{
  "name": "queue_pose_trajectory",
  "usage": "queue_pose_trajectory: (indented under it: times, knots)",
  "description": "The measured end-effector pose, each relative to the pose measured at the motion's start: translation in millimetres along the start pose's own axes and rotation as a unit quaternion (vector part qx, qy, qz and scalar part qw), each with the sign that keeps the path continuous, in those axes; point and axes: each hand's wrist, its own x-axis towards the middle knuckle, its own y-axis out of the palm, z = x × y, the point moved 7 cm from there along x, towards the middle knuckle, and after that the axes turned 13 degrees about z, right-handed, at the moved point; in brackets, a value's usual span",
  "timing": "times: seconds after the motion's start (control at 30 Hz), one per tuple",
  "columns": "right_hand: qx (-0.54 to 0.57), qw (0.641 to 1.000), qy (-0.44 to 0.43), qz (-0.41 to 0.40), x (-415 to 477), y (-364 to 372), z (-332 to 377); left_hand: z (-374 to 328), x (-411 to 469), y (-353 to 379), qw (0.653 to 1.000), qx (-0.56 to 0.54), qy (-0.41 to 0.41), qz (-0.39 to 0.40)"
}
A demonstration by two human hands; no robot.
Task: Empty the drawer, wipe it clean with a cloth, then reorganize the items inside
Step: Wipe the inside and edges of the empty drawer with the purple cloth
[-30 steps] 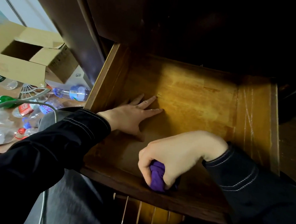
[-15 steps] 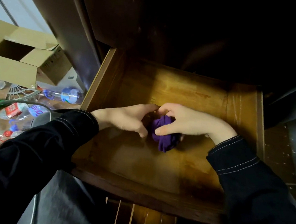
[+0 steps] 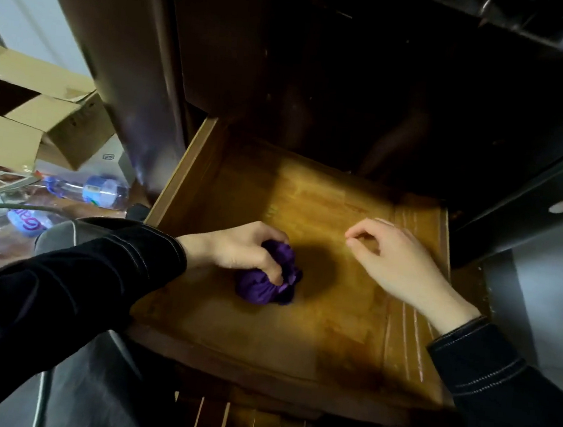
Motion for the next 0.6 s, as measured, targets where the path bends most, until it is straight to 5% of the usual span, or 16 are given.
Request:
queue_pose_trajectory:
  times: [0.13, 0.27, 0.4, 0.53, 0.6]
  knots:
    - [-0.243, 0.969, 0.006, -0.051, -23.6, 1.4, -33.4, -10.1, 5.6, 27.5, 0.995, 0.076, 0.004, 0.068]
    - [-0.227, 0.973, 0.003, -0.039, -22.4, 6.2, -37.8, -10.2, 18.3, 58.9, 0.958, 0.254, -0.034, 0.129]
    - [-0.206, 0.977, 0.012, -0.049, -18.7, 5.8, -36.9, 0.4, 23.2, 86.6, 0.847, 0.512, 0.004, 0.144]
    - [-0.182, 0.981, 0.022, -0.066, -20.5, 3.2, -36.4, 9.3, 21.3, 96.3, 0.778, 0.605, 0.049, 0.164]
    - [-0.175, 0.982, 0.022, -0.069, -21.2, 2.5, -35.9, 8.1, 23.1, 102.8, 0.773, 0.608, 0.073, 0.167]
